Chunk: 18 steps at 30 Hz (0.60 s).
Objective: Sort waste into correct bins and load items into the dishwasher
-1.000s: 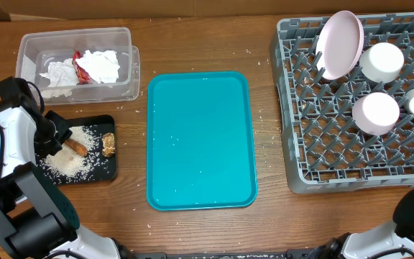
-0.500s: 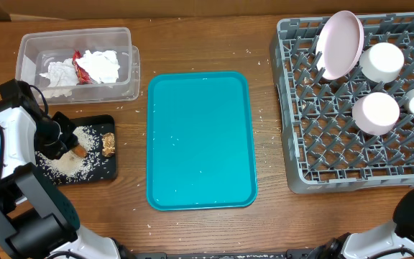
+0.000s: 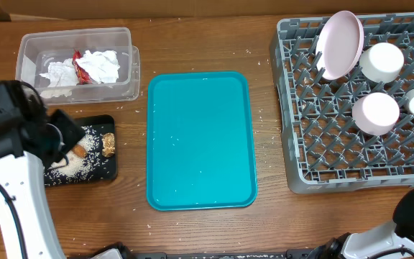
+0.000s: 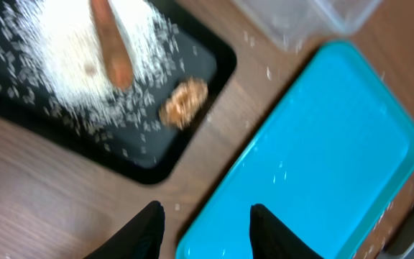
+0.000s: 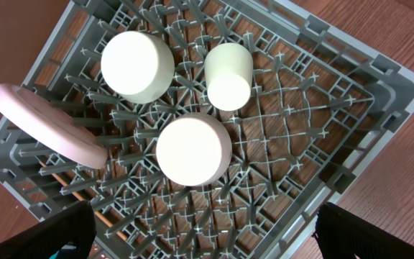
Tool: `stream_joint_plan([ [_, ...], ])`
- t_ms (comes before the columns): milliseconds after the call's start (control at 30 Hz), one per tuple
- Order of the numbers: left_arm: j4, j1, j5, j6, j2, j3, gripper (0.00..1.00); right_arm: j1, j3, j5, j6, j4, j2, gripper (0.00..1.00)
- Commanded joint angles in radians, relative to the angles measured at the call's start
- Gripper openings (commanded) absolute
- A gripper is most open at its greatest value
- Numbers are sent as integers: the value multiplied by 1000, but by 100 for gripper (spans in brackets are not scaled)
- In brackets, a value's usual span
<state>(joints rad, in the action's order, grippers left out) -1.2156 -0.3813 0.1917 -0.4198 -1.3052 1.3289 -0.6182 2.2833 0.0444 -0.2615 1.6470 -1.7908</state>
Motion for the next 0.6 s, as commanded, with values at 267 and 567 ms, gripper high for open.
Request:
stream_joint_plan([
  [267, 106, 152, 11, -121, 198, -394, 100, 0, 11, -1, -1, -2, 6, 100],
  [567, 106, 152, 11, -171, 159, -407, 100, 0, 11, -1, -1, -2, 6, 100],
])
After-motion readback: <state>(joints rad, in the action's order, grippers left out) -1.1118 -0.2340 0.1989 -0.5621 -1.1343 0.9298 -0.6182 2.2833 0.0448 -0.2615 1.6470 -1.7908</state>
